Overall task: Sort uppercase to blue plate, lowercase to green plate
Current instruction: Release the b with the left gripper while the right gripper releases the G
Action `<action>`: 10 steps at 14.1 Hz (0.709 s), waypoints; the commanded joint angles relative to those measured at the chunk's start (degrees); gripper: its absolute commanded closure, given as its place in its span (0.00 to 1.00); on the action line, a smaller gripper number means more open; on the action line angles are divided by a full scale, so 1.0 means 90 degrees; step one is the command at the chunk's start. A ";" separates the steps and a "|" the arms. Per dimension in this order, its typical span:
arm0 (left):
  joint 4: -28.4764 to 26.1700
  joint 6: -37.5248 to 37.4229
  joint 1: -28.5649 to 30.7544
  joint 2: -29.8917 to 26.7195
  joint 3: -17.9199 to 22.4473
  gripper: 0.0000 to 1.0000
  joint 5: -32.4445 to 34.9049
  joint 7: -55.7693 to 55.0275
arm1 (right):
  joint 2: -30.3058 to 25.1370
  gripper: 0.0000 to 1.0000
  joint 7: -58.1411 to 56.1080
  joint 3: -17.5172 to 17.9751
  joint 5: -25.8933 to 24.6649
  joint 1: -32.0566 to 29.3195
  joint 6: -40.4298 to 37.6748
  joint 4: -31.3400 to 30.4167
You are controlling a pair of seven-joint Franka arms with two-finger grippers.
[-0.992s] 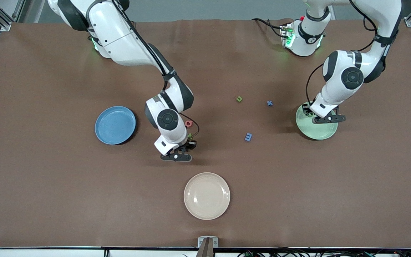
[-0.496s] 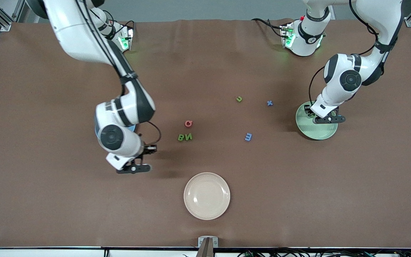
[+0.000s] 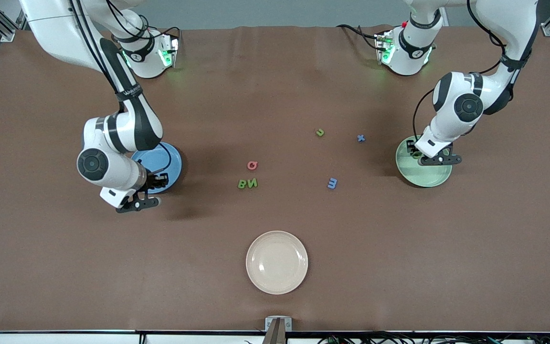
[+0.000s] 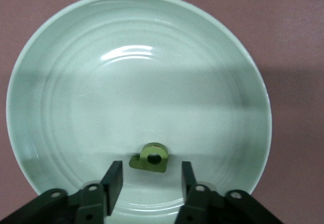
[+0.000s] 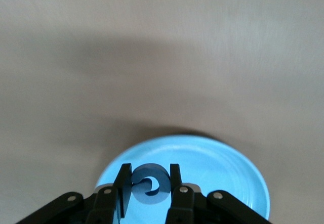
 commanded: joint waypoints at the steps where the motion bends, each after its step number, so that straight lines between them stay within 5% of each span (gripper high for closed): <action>1: -0.0007 -0.0007 -0.0005 -0.0259 -0.0091 0.01 0.0112 -0.0036 | -0.0532 0.99 -0.0080 0.0128 -0.0013 -0.0139 0.0805 -0.1186; 6: 0.0305 -0.0407 -0.0005 -0.0397 -0.1046 0.01 0.0103 -0.1332 | -0.0805 0.92 -0.0071 0.0128 -0.0003 -0.0305 0.0867 -0.1784; 7: 0.0383 -0.0475 -0.0015 -0.0329 -0.1242 0.01 0.0103 -0.1713 | -0.0864 0.54 -0.0061 0.0128 -0.0013 -0.0305 0.0837 -0.1813; 8: 0.0423 -0.0495 -0.0025 -0.0251 -0.1456 0.01 0.0103 -0.2055 | -0.0913 0.01 0.0055 0.0128 -0.0003 -0.0276 0.0769 -0.1814; 10: 0.0472 -0.0495 -0.0025 -0.0104 -0.1780 0.01 0.0103 -0.2351 | -0.1098 0.00 0.0445 0.0128 -0.0013 -0.0256 0.0400 -0.1775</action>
